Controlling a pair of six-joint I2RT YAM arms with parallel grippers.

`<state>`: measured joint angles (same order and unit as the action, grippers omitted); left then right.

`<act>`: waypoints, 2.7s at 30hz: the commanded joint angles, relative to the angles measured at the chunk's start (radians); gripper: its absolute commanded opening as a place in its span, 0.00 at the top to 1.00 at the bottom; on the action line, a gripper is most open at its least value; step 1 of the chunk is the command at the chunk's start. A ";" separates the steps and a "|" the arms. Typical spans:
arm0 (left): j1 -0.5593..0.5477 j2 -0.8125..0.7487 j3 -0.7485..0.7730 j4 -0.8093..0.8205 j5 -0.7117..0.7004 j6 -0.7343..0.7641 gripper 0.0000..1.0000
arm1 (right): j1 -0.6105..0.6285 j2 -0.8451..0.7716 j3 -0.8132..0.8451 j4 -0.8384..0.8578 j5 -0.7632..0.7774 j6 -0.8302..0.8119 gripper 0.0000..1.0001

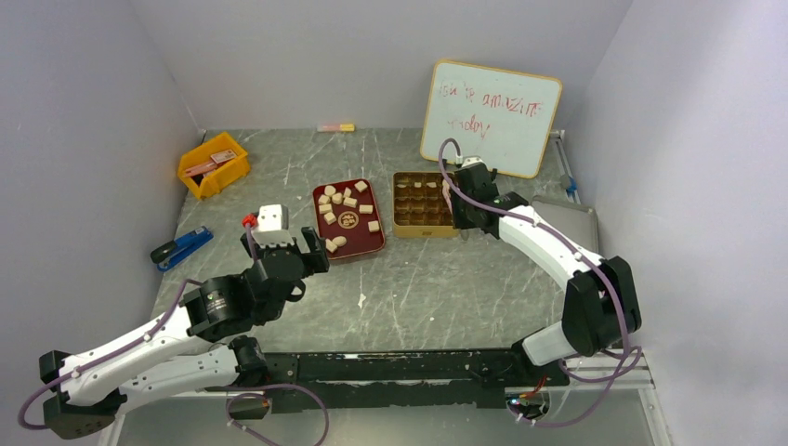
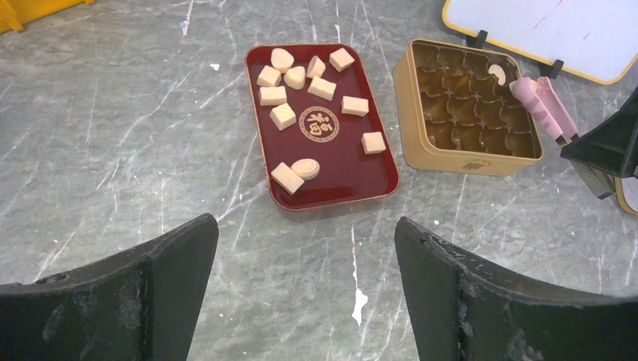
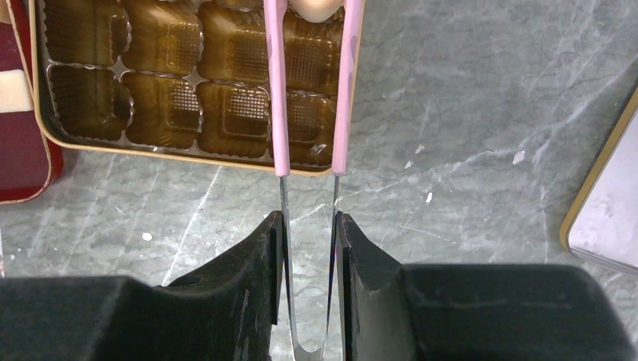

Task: Pack the chocolate
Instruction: Place the fake chocolate in the packing box.

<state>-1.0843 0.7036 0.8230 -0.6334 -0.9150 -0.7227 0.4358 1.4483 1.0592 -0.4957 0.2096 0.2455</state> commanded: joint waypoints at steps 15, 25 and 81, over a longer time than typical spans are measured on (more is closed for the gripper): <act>-0.005 -0.002 0.024 0.026 -0.024 0.015 0.08 | -0.042 0.086 0.043 0.089 -0.046 -0.011 0.96; -0.006 0.012 0.028 0.037 -0.021 0.022 0.08 | -0.042 0.072 0.045 0.096 -0.035 -0.011 0.82; -0.005 0.011 0.038 0.018 -0.007 -0.002 0.09 | -0.050 0.053 0.074 0.093 -0.042 0.005 0.66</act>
<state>-1.0843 0.7170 0.8234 -0.6323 -0.9142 -0.7189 0.3923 1.5352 1.1007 -0.4347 0.1726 0.2443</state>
